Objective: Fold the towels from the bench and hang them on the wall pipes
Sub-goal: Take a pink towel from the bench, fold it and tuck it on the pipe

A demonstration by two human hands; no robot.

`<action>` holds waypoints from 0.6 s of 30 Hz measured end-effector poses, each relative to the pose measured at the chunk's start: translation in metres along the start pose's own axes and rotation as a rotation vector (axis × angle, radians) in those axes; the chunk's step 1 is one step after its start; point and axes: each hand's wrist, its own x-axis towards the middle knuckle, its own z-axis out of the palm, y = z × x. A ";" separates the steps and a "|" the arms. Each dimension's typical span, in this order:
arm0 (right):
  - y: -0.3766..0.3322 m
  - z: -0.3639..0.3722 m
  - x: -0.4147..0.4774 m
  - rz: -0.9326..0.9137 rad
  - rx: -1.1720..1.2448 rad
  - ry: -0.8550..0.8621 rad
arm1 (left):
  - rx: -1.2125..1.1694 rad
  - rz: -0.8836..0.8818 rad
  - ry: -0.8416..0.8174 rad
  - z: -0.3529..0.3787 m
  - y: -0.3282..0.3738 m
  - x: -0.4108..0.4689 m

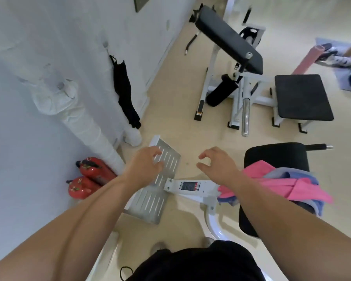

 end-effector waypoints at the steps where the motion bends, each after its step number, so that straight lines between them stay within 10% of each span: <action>1: 0.017 -0.002 -0.008 0.026 -0.005 0.000 | 0.005 0.009 -0.024 0.013 0.011 0.001; 18: 0.339 -0.067 -0.070 0.174 -0.334 -0.052 | 0.112 0.090 -0.401 0.252 0.247 0.053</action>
